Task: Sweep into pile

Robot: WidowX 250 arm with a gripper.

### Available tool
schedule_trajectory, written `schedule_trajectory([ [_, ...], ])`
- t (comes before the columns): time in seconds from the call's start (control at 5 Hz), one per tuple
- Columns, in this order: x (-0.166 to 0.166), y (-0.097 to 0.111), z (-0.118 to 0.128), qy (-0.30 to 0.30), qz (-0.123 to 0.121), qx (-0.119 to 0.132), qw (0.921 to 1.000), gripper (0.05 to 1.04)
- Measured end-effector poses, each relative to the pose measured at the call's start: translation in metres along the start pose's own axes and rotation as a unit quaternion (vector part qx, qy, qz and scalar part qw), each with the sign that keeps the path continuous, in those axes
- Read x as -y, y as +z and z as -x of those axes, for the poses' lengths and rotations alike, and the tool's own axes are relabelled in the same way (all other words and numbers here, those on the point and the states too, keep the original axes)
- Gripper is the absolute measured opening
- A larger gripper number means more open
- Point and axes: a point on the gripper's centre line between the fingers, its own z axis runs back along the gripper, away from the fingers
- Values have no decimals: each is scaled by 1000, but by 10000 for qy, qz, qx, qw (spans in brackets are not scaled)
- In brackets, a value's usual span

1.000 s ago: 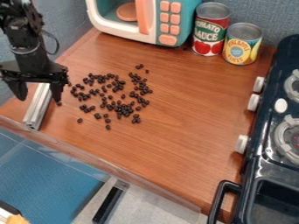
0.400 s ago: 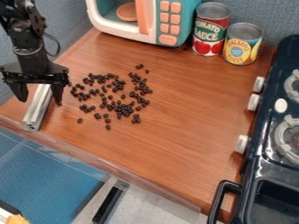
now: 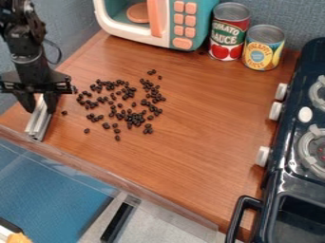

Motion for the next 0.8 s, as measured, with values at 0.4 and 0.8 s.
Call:
schedule_trajectory([
  [0.4, 1, 0, 3, -49, 24, -16, 10000, 348],
  [0.8, 20, 3, 3, 57, -4, -53, 10000, 348],
])
